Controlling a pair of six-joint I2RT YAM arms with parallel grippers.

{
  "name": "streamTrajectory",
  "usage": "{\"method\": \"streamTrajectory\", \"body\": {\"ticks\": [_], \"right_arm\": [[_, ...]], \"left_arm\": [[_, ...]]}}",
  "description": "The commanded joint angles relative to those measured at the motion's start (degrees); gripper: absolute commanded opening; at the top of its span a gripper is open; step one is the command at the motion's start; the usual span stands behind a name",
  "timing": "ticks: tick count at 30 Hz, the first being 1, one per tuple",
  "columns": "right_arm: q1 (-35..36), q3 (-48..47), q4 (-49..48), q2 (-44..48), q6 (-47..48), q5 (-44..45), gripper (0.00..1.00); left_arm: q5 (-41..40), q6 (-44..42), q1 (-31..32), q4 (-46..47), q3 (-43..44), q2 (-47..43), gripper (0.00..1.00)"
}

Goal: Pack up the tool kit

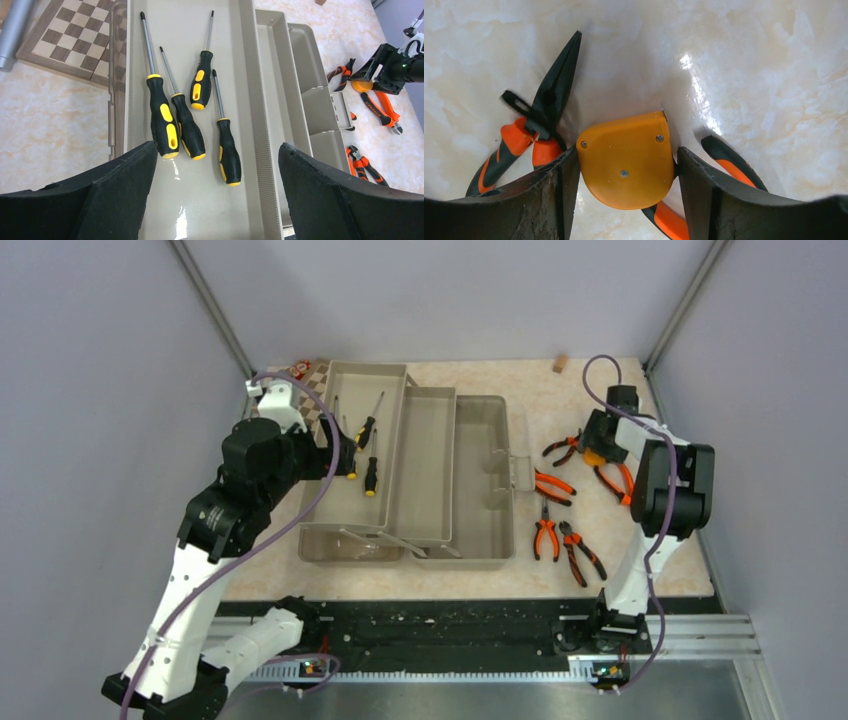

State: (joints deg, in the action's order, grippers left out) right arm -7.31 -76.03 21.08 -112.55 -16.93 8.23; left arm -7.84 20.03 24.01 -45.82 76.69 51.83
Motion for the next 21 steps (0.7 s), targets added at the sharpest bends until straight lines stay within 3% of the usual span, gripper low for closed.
{"method": "streamTrajectory", "body": {"ticks": [1,8,21], "right_arm": [[-0.1,2.4,0.3,5.5,0.4,-2.4,0.34],[0.3,4.4,0.6,11.1,-0.2,-2.8,0.25],[4.2,5.3,1.5,19.9,-0.4,-4.0,0.23]], "left_arm": [[0.6,0.8,-0.2,3.8,-0.9,-1.8,0.95],[0.4,0.3,-0.2,5.4,-2.5,-3.1,0.95],[2.7,0.4,-0.2,5.8,-3.2,-3.2,0.95]]}}
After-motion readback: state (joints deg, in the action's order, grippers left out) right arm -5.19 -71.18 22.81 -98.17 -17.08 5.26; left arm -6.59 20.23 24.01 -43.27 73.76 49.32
